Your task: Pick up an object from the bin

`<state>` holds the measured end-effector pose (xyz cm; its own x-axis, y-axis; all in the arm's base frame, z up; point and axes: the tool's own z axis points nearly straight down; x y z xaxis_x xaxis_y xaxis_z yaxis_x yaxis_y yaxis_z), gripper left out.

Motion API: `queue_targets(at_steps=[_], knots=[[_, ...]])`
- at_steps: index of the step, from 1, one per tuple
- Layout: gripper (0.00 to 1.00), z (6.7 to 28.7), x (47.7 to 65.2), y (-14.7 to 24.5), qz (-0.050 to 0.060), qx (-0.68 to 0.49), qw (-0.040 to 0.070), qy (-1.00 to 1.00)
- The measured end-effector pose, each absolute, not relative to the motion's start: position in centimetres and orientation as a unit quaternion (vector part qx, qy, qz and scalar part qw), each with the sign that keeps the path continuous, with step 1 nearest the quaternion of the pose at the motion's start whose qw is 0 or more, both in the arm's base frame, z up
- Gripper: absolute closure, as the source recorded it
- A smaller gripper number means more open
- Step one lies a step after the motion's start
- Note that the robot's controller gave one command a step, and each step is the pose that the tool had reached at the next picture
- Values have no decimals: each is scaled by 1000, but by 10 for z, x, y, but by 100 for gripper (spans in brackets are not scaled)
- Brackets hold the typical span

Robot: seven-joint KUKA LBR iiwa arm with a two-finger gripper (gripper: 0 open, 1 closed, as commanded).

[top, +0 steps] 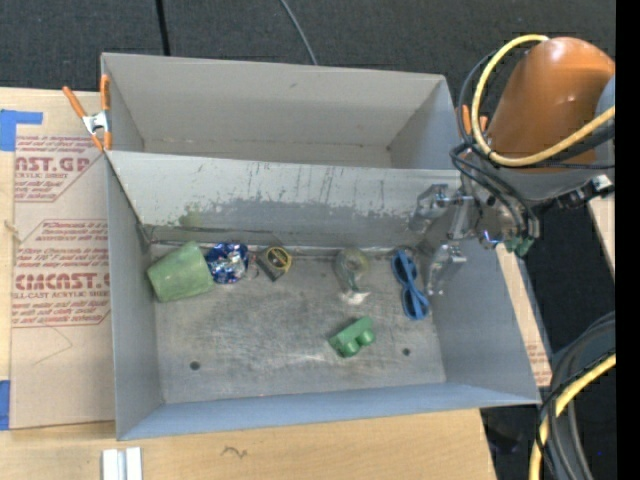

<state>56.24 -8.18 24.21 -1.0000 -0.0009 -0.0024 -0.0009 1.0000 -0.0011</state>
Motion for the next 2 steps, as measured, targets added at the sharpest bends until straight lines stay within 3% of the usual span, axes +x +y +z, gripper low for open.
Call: queue_targets(at_steps=[1, 2], knots=[[0, 85, 524, -82, 1, -185, -3, 983], [0, 72, 532, -34, -1, -259, 2, 966]])
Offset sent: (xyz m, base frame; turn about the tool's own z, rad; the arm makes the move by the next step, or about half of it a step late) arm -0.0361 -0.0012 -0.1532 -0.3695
